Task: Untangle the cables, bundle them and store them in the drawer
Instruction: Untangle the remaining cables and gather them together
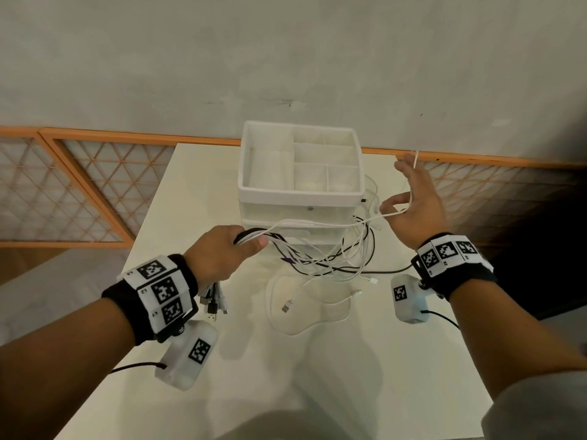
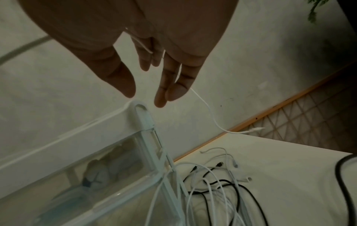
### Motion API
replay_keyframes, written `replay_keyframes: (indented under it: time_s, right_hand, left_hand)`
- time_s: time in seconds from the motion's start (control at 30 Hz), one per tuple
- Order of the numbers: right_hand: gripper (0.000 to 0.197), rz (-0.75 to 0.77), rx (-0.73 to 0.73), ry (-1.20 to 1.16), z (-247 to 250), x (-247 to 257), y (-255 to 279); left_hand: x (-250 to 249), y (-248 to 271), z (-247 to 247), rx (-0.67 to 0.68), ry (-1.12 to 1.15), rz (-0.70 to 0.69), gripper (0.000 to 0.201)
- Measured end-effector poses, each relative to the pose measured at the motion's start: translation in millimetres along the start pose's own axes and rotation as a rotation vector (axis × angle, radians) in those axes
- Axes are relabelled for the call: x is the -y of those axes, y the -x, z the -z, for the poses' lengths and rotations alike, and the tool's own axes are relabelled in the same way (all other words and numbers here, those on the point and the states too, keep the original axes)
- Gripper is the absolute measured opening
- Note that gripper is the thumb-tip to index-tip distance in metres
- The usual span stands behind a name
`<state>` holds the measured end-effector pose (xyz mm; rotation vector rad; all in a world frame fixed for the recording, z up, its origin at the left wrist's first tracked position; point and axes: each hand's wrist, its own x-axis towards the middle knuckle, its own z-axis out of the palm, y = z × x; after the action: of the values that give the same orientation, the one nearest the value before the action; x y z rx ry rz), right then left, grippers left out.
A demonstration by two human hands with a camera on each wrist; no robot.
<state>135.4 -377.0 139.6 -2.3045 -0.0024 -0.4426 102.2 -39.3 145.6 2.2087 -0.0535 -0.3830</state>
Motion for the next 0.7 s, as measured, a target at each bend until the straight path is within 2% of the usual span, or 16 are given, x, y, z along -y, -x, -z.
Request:
replay_keyframes:
  time_s: [0.07,0.17,0.2,0.23,0.33,0.37,0.4,0.47,0.5,0.53,0.57,0.63,0.67,0.7]
  right_hand:
    - [0.086,-0.072,0.082,0.025,1,-6,8]
    - [0.093,-0.268,0.406,0.359,-5,-11,32]
    - [0.092,-0.307,0.491,0.4,-9,-6,42]
    - [0.091,-0.312,0.533,0.354,-14,2,51]
    - [0.092,-0.172,0.536,0.045,-38,47,73]
    - [0.085,-0.154,0.548,-0.032,-48,61,78]
    - [0.068,-0.147,0.575,-0.074,-57,70,80]
    - [0.013,-0.194,0.651,-0.025,-66,76,78]
    - [0.009,-0.237,0.699,0.031,-66,70,75]
    - [0.014,-0.271,0.7,0.088,-64,59,71]
    - [0.012,-0.303,0.627,0.116,-64,50,67]
    - [0.007,-0.226,0.296,0.188,-64,33,65]
    - [0.015,-0.171,0.2,0.183,-67,28,69]
    - [0.032,-0.163,0.202,0.138,-72,26,75]
  left_hand:
    - [-8,2,3,-0.023,0.088,-0.016,0.05]
    - [-14,1,5,-0.071,0.272,0.004,0.047]
    - [-15,1,5,-0.07,0.318,0.003,0.045]
    - [-16,0,4,-0.062,0.33,-0.013,0.044]
    - [-23,4,-3,-0.003,0.166,-0.147,0.041]
    - [-28,8,-6,0.036,0.113,-0.204,0.039]
    - [-33,11,-9,0.083,0.076,-0.258,0.038]
    - [-41,17,-10,0.17,0.016,-0.337,0.035]
    - [-42,20,-9,0.21,-0.034,-0.359,0.033]
    - [-39,21,-8,0.255,-0.102,-0.362,0.032]
    - [-35,21,-7,0.305,-0.184,-0.342,0.031]
    - [-20,18,-10,0.382,-0.331,-0.244,0.028]
    - [-10,16,-13,0.37,-0.37,-0.191,0.025]
    - [-1,15,-17,0.323,-0.39,-0.147,0.024]
